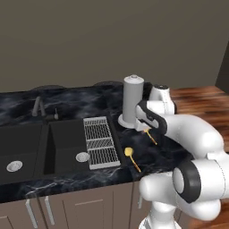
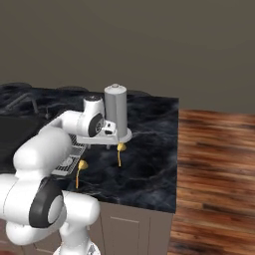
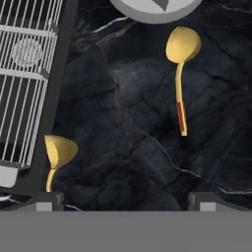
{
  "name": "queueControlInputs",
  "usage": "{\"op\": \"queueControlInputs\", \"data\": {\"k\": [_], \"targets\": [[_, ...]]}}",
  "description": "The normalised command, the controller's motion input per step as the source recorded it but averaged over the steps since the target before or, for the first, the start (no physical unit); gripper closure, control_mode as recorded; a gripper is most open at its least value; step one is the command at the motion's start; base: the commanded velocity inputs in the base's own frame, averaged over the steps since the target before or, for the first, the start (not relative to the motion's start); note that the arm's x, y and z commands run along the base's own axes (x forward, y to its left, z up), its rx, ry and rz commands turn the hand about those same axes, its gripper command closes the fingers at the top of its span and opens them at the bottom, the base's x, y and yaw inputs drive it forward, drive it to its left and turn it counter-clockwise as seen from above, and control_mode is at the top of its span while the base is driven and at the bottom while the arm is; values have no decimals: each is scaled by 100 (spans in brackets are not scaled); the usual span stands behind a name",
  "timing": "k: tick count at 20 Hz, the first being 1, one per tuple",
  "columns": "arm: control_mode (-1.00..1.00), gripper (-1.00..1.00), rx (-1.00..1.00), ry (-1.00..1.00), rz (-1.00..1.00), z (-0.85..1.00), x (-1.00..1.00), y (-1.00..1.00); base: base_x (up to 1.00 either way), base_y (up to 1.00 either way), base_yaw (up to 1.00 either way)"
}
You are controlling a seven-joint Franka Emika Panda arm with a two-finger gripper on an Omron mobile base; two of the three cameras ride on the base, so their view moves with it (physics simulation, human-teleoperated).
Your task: Organize the utensils by type. Pick up the wooden spoons from the counter and place them in the open cabinet. Then pick up the metallic utensils from the counter and place them in the open drawer.
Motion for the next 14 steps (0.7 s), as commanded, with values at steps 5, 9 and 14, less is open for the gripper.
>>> {"op": "queueControlInputs", "data": {"k": [5, 9, 14], "targets": [[-100, -100, 0, 0, 0, -23, 23, -31, 0, 0, 0], [-100, -100, 0, 0, 0, -23, 30, -23, 0, 0, 0], [-100, -100, 0, 0, 0, -27, 30, -13, 0, 0, 0]]}}
